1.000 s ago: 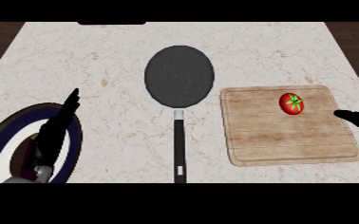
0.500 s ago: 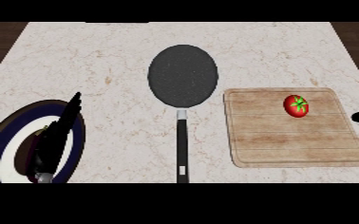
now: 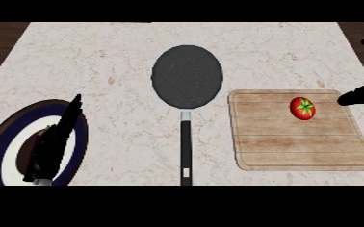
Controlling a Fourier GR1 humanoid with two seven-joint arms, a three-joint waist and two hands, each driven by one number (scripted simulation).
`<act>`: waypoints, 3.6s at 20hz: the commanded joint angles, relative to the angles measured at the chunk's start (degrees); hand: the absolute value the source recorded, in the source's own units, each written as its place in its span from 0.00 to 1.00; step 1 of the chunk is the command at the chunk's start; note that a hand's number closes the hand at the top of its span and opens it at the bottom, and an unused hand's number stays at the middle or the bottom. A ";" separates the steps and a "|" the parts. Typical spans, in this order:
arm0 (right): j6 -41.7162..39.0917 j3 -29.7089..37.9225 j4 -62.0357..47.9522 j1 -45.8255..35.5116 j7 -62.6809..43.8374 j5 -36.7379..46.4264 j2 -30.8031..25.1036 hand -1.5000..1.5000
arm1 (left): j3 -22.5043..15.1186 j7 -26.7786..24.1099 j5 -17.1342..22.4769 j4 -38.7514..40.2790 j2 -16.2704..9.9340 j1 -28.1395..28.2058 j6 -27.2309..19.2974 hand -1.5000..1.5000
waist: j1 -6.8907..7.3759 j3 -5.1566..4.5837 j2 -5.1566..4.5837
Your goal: Pick the tomato from the cutting board and place it in the pan
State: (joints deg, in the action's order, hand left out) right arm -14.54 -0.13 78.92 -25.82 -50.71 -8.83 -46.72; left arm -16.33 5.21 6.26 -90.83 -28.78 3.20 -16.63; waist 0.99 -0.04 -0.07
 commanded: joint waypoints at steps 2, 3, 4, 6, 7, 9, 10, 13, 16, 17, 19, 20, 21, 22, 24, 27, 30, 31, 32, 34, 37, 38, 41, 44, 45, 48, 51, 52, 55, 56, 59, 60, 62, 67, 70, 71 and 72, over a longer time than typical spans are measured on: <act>-4.67 -4.08 -6.78 -5.60 -2.30 2.38 3.88 0.00 | -0.12 -0.16 -1.60 -0.02 1.52 0.75 0.63 0.50 | 0.06 0.03 -0.10; -7.55 -2.61 -7.48 -7.42 -4.26 -0.09 2.59 0.00 | 0.33 6.54 -2.07 -2.89 0.84 -3.14 -0.12 0.50 | -0.19 0.05 -0.05; -6.78 -3.97 -3.52 -8.82 -9.48 0.15 3.61 0.00 | 0.96 4.53 -1.19 -1.96 0.90 -2.00 1.44 0.50 | -0.36 0.01 0.06; -9.09 -6.39 -9.85 -11.60 -7.26 2.37 4.51 0.00 | 0.87 2.03 -2.64 0.23 2.02 -1.34 0.21 0.50 | 0.27 0.01 -0.14; -10.92 -6.76 -11.50 -11.35 -6.06 2.60 3.89 0.00 | -0.13 0.93 -2.55 -1.12 2.65 -0.04 0.75 0.50 | 0.32 0.02 -0.13; -14.57 -6.42 -11.53 -9.36 -6.57 0.60 2.15 0.00 | 3.45 1.18 -0.70 0.29 0.89 -1.09 2.17 0.50 | -0.29 0.01 0.01; -14.27 -7.99 -13.84 -11.48 -6.95 1.87 3.72 0.00 | 2.55 1.55 -2.02 -0.24 1.18 -0.87 1.58 0.50 | 0.16 0.02 -0.08; -14.39 -10.29 -15.04 -14.54 -11.25 1.62 6.33 0.00 | 2.68 1.27 -1.98 3.69 3.18 -3.43 2.14 0.50 | -0.24 -0.02 -0.12; -13.83 -11.22 -15.34 -12.86 -10.43 2.54 7.15 0.00 | 1.23 6.05 -3.60 -3.29 3.66 -1.59 0.50 0.50 | -0.38 0.04 0.14; -13.15 -11.94 -15.64 -12.64 -10.36 3.07 8.56 0.00 | 3.04 1.00 -3.13 3.52 3.68 -2.01 2.11 0.50 | -0.59 0.00 0.02; -14.71 -11.34 -18.68 -15.48 -10.64 2.77 8.98 0.00 | 2.28 -0.56 -3.48 0.74 3.43 1.50 3.08 0.50 | -0.16 0.01 0.04; -15.50 -10.69 -17.21 -15.15 -11.41 1.86 9.15 0.00 | 3.39 1.92 -3.32 1.31 4.16 -1.86 3.04 0.50 | -0.62 0.01 0.08; -16.33 -10.52 -15.86 -14.69 -12.90 0.95 8.16 0.00 | 3.58 2.82 -3.50 -0.33 3.19 -0.02 3.10 0.50 | -0.66 0.01 0.17; -15.15 -11.68 -18.23 -16.42 -13.48 1.98 9.73 0.00 | 1.78 0.32 -5.32 -0.26 4.75 1.21 1.84 0.50 | -0.31 0.00 0.10; -15.63 -12.56 -16.89 -14.36 -12.62 2.90 8.95 0.00 | 4.24 0.08 -3.78 1.23 3.37 0.02 4.10 0.50 | -0.68 0.00 0.13; -15.99 -14.45 -20.90 -15.47 -13.40 3.80 10.14 0.00 | 4.60 0.94 -3.61 0.51 3.73 -0.85 4.16 0.50 | -0.45 0.00 0.02; -13.01 -15.57 -18.94 -12.22 -12.38 5.89 11.99 0.00 | 5.07 0.76 -3.45 0.34 4.03 0.60 5.18 0.50 | -0.74 0.01 0.13; -14.59 -13.93 -18.24 -12.60 -13.68 4.75 10.53 0.00 | 5.40 2.78 -4.37 -0.67 4.00 -0.22 4.62 0.50 | -0.88 0.02 0.17; -14.06 -15.16 -21.14 -13.29 -13.06 6.07 11.69 0.00 | 4.85 3.49 -4.87 -0.11 4.67 -1.29 4.23 0.50 | -0.66 0.02 0.05; -16.24 -14.80 -22.24 -13.74 -13.20 5.00 11.49 0.00 | 3.50 4.07 -6.37 -2.12 5.75 -0.45 3.35 0.50 | -0.55 0.03 0.07; -13.72 -15.79 -26.74 -14.51 -10.71 8.10 14.96 0.00 | 6.02 2.03 -4.40 2.04 5.44 -2.05 6.35 0.50 | -0.27 0.02 -0.11; -15.74 -13.72 -22.85 -11.76 -10.04 7.29 11.16 0.00 | 5.40 2.84 -5.41 -4.21 4.96 3.58 5.52 0.50 | -0.52 0.04 0.17; -13.60 -14.90 -21.17 -13.01 -14.71 7.53 15.75 0.00 | 6.17 2.07 -5.71 0.37 6.54 -0.67 6.29 0.50 | -0.81 0.00 0.12; -13.58 -14.72 -20.72 -9.67 -12.24 9.05 15.58 0.00 | 7.59 1.17 -6.53 3.47 6.91 -2.19 6.83 0.50 | -1.00 0.01 0.10; -15.19 -14.13 -19.54 -8.32 -11.36 8.87 13.21 0.00 | 6.60 -0.04 -7.25 -0.64 7.14 3.43 5.86 0.50 | -0.81 0.02 0.20; -13.23 -14.33 -22.35 -11.50 -12.71 11.17 17.54 0.00 | 6.95 2.27 -8.25 -1.73 7.49 1.48 6.29 0.50 | -0.63 0.03 0.12; -14.62 -11.81 -24.52 -10.85 -8.86 12.75 14.95 0.00 | 8.69 0.39 -7.99 -0.01 7.05 1.80 8.55 0.50 | -0.63 0.03 0.07; -12.46 -12.95 -23.84 -9.39 -9.17 14.03 17.43 0.00 | 9.15 1.60 -8.61 1.61 7.81 -1.06 7.99 0.50 | -0.79 0.03 0.06; -13.02 -11.22 -26.06 -9.50 -6.57 15.03 18.21 0.00 | 6.84 5.63 -11.37 -1.32 10.84 -0.81 6.07 0.50 | -0.63 0.05 0.04; -13.34 -10.35 -22.54 -6.88 -7.05 14.77 17.36 0.00 | 8.61 4.54 -10.17 -4.14 8.30 2.35 8.73 0.50 | -0.72 0.04 0.14; -8.61 -9.41 -30.79 -10.63 0.35 19.76 20.50 1.00 | 9.94 0.72 -9.86 0.27 9.54 1.54 9.62 0.50 | -0.27 0.05 -0.09; -7.16 -10.21 -25.45 -4.46 -0.11 18.90 21.23 1.00 | 10.56 -0.87 -9.06 -1.35 8.87 4.70 9.86 0.50 | -0.58 0.04 0.06; -7.61 -8.44 -27.94 -8.03 -2.16 18.59 22.63 1.00 | 8.42 3.32 -10.97 -4.29 9.95 3.62 9.41 0.50 | -0.39 0.05 0.04; -7.91 -5.82 -24.77 -6.57 -1.75 17.36 23.38 1.00 | 10.06 2.12 -11.19 -0.20 10.60 1.65 10.17 0.50 | -0.69 0.03 0.06; -11.37 -11.04 -19.27 -2.15 6.50 22.06 20.30 1.00 | 10.16 1.22 -11.19 1.86 12.22 1.45 9.35 0.50 | -1.17 0.02 0.11; -13.14 -11.99 -21.12 -4.37 12.65 24.17 17.05 1.00 | 11.77 2.55 -9.73 0.14 9.65 -0.19 11.44 0.50 | -0.60 0.07 -0.09; -13.53 -15.09 -19.67 -4.82 14.31 26.58 17.42 1.00 | 8.89 2.95 -11.87 0.10 12.35 0.55 9.32 0.50 | -0.44 0.08 -0.11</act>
State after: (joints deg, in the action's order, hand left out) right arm -24.96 -10.18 57.42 -31.36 -44.46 13.58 -27.89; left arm -6.30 8.19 -4.66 -91.32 -17.67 3.97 -6.83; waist 0.23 -0.52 0.31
